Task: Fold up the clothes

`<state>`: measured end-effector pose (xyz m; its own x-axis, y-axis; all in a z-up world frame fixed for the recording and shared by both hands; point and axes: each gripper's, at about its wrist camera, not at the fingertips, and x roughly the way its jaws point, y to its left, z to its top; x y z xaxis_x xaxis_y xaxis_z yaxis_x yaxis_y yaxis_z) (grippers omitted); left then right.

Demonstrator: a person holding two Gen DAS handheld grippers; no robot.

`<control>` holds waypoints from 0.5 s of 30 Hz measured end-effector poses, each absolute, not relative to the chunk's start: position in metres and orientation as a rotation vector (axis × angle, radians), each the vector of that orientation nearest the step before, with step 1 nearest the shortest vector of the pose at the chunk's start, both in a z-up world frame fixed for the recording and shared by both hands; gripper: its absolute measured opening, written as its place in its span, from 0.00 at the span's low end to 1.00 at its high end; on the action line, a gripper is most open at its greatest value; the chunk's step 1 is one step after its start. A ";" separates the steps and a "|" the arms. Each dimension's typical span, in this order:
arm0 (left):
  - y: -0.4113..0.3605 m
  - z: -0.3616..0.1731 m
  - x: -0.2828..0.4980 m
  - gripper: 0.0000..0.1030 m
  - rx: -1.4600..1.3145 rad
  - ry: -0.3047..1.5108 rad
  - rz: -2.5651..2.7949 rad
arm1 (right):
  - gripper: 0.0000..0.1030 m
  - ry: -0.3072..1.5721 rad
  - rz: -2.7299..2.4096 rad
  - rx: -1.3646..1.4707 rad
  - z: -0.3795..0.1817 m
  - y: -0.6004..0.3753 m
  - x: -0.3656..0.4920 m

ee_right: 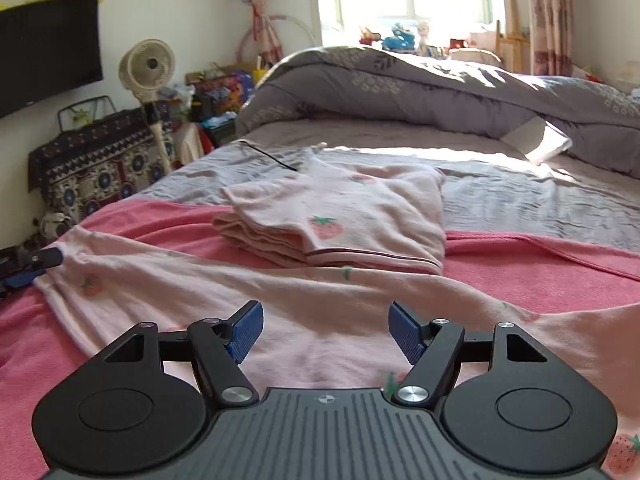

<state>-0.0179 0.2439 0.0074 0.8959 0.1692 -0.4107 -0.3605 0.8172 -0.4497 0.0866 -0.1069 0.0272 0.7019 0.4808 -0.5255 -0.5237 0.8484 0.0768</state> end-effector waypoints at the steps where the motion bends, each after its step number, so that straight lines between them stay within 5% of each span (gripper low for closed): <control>1: 0.245 0.007 -0.018 0.75 -0.546 0.363 0.291 | 0.68 0.542 0.617 -0.115 0.031 -0.095 0.077; 7: 0.249 0.008 -0.023 0.75 -0.551 0.337 0.302 | 0.62 0.624 0.832 -0.221 0.014 -0.008 0.051; 8: 0.251 0.007 -0.025 0.75 -0.567 0.327 0.303 | 0.70 0.627 0.835 -0.262 0.008 0.007 0.042; 10: 0.255 0.006 -0.026 0.75 -0.589 0.320 0.305 | 0.69 0.626 0.916 -0.299 0.014 0.016 0.027; 15: 0.258 0.006 -0.027 0.75 -0.596 0.308 0.314 | 0.66 0.633 0.964 -0.096 0.039 -0.003 0.034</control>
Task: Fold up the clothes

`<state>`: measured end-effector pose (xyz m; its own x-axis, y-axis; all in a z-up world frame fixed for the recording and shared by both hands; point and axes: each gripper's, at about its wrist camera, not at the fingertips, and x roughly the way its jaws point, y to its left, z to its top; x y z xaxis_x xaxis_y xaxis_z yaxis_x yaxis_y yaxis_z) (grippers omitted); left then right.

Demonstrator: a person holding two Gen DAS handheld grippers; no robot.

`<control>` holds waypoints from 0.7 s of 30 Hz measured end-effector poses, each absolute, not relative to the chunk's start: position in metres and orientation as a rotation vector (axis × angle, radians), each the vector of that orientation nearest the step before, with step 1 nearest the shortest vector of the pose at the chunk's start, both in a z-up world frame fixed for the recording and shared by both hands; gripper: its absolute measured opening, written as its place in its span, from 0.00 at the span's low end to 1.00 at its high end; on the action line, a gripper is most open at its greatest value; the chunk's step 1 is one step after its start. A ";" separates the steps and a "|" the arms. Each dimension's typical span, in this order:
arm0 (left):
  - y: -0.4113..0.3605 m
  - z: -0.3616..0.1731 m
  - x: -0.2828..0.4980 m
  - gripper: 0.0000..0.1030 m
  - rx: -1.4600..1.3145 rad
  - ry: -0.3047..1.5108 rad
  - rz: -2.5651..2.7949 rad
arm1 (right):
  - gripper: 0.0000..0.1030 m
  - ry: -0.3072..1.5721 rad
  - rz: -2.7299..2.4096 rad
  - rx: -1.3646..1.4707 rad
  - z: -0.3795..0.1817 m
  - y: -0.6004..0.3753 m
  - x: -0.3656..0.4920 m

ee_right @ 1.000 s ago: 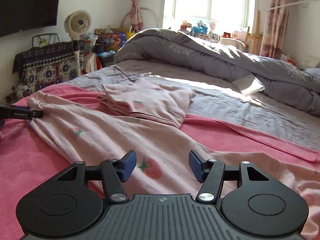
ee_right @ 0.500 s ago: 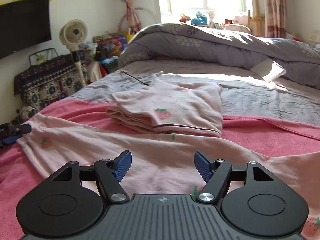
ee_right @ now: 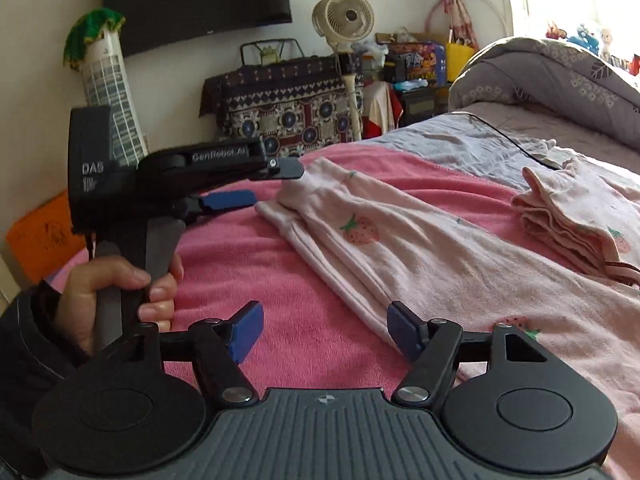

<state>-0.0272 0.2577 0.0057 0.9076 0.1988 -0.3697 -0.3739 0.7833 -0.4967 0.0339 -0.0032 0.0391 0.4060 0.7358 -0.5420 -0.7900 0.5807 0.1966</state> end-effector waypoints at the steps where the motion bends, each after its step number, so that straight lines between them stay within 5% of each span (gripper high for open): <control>1: 0.259 0.005 -0.028 0.75 -0.603 0.303 0.313 | 0.66 0.619 0.925 -0.051 0.043 -0.005 0.041; 5: 0.264 0.002 -0.027 0.76 -0.631 0.298 0.311 | 0.61 0.738 0.795 -0.002 0.020 0.028 0.085; 7: 0.265 0.001 -0.027 0.76 -0.633 0.301 0.309 | 0.78 0.696 0.841 -0.080 0.011 0.045 0.075; 10: 0.265 0.001 -0.026 0.77 -0.633 0.302 0.303 | 0.77 0.695 0.992 -0.114 0.029 0.033 0.049; 21: 0.266 0.005 -0.045 0.79 -0.688 0.190 0.306 | 0.79 0.593 0.548 0.340 0.046 -0.295 0.040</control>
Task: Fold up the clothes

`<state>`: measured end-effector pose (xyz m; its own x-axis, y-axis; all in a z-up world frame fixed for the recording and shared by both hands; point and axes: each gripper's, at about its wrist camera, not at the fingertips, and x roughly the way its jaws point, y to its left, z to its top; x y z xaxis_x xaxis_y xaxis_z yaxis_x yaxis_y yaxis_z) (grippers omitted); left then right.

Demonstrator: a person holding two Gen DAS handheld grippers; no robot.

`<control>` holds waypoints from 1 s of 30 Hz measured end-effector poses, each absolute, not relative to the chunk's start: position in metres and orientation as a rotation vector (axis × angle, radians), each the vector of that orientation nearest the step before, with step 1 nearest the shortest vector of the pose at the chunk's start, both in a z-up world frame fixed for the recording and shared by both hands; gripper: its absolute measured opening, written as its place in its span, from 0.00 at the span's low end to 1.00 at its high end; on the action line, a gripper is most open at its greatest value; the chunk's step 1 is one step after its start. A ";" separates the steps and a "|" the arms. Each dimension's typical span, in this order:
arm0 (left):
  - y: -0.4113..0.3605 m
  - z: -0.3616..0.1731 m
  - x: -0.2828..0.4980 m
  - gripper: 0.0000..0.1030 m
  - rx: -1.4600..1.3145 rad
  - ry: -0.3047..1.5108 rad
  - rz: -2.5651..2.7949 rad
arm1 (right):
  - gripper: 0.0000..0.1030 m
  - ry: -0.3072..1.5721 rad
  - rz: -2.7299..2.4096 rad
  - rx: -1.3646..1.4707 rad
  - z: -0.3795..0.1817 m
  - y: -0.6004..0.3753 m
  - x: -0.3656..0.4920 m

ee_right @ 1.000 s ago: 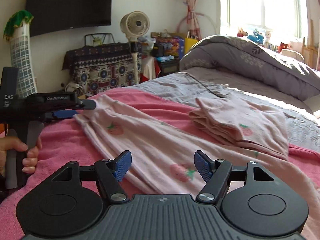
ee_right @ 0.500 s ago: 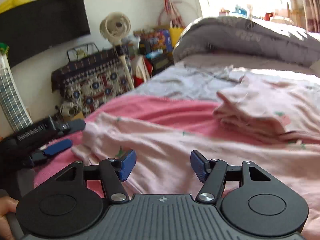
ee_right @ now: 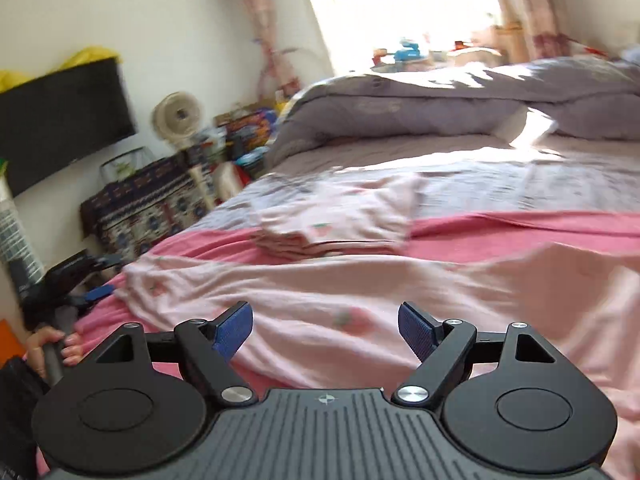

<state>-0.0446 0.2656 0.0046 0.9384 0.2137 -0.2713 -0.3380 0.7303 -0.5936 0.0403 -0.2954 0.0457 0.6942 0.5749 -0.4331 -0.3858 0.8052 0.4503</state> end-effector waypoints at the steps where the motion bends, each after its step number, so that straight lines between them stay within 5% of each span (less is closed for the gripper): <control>1: 0.263 0.008 -0.049 0.80 -0.684 0.171 0.343 | 0.79 0.606 0.491 0.428 0.039 -0.332 0.045; 3: 0.248 0.021 -0.053 0.80 -0.611 0.177 0.420 | 0.78 0.620 0.395 0.613 0.021 -0.393 0.045; 6: 0.201 0.046 -0.049 0.80 -0.443 0.186 0.404 | 0.71 0.710 0.344 0.301 0.006 -0.396 0.037; 10: 0.097 0.076 -0.021 0.86 -0.292 0.222 0.191 | 0.85 0.603 0.408 -0.079 0.009 -0.356 -0.001; 21: -0.208 0.041 0.052 0.90 0.187 0.410 -0.334 | 0.92 0.465 0.040 0.651 0.014 -0.515 -0.001; 26: -0.251 -0.002 0.052 0.90 0.330 0.614 -0.437 | 0.93 0.532 -0.022 0.604 0.000 -0.516 0.036; 30: -0.228 -0.009 0.065 0.90 0.162 0.690 -0.505 | 0.92 0.560 -0.059 0.646 -0.018 -0.514 0.071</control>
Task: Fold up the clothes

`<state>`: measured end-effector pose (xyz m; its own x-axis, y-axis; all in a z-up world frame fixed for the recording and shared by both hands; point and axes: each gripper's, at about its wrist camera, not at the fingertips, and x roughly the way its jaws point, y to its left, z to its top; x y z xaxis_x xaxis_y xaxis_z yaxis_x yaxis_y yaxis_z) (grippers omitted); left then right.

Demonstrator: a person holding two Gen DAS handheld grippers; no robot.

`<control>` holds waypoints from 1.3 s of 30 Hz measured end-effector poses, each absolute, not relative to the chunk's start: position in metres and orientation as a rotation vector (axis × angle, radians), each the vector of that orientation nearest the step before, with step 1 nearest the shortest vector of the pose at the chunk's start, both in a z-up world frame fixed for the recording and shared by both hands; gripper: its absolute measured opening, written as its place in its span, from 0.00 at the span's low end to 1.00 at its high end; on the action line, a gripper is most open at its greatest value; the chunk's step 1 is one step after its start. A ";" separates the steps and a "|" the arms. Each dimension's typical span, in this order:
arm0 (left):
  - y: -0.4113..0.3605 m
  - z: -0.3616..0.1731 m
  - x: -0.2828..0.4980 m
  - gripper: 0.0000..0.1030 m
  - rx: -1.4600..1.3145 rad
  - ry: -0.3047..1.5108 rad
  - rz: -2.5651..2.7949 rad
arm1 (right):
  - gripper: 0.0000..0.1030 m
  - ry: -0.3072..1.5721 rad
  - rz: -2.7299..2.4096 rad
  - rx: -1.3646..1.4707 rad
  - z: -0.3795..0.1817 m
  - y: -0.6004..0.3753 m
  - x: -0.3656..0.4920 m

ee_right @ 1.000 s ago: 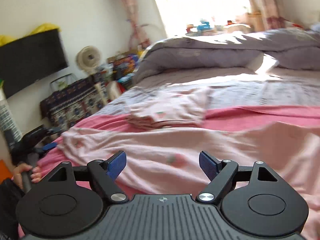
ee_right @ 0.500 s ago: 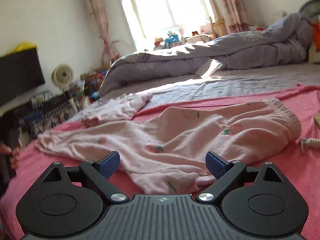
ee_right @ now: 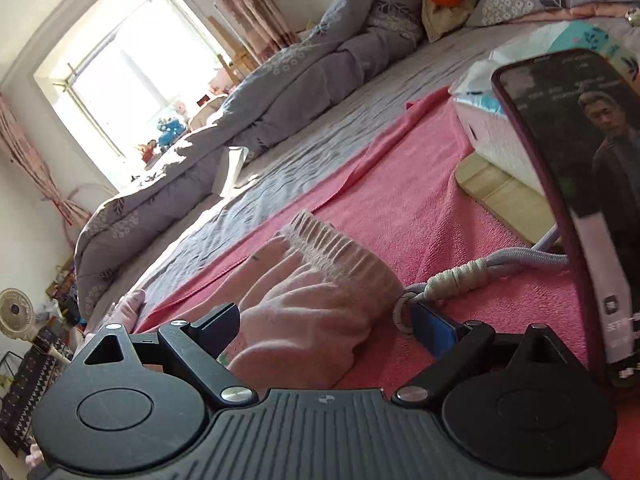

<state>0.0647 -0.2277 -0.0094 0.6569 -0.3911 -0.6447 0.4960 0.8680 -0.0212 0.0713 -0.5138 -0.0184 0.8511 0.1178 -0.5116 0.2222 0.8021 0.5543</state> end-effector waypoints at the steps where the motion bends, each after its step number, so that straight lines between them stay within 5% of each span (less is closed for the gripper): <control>1: -0.227 -0.010 0.063 0.90 0.163 0.687 -0.506 | 0.88 0.560 -0.087 0.622 -0.017 -0.511 0.076; 2: -0.229 -0.009 0.060 0.90 0.183 0.676 -0.501 | 0.69 0.564 -0.106 0.601 -0.015 -0.509 0.081; 3: -0.230 -0.009 0.058 0.90 0.193 0.670 -0.498 | 0.28 0.574 -0.095 0.607 -0.014 -0.511 0.085; 4: -0.231 -0.008 0.057 0.90 0.203 0.665 -0.496 | 0.21 0.583 -0.067 0.637 -0.014 -0.515 0.088; 9: -0.230 -0.006 0.058 0.90 0.193 0.659 -0.546 | 0.19 0.493 -0.103 0.531 0.012 -0.523 0.095; 16: -0.232 -0.007 0.058 0.90 0.204 0.653 -0.553 | 0.25 0.640 -0.195 0.338 -0.019 -0.505 0.129; 22: -0.230 -0.007 0.060 0.91 0.187 0.655 -0.563 | 0.45 0.632 -0.215 0.293 -0.008 -0.506 0.127; 24: -0.228 -0.007 0.061 0.92 0.178 0.657 -0.567 | 0.63 0.603 -0.229 0.284 -0.001 -0.507 0.118; 29: -0.229 -0.007 0.060 0.92 0.179 0.658 -0.567 | 0.75 0.518 -0.245 0.175 0.020 -0.499 0.091; 32: -0.230 -0.007 0.060 0.92 0.182 0.658 -0.567 | 0.95 0.464 -0.304 0.046 0.035 -0.492 0.097; 34: -0.230 -0.006 0.060 0.92 0.182 0.657 -0.566 | 0.95 0.455 -0.315 0.023 0.046 -0.488 0.103; 39: -0.238 -0.005 0.051 0.92 0.243 0.620 -0.549 | 0.47 0.578 0.237 0.056 0.051 -0.434 0.099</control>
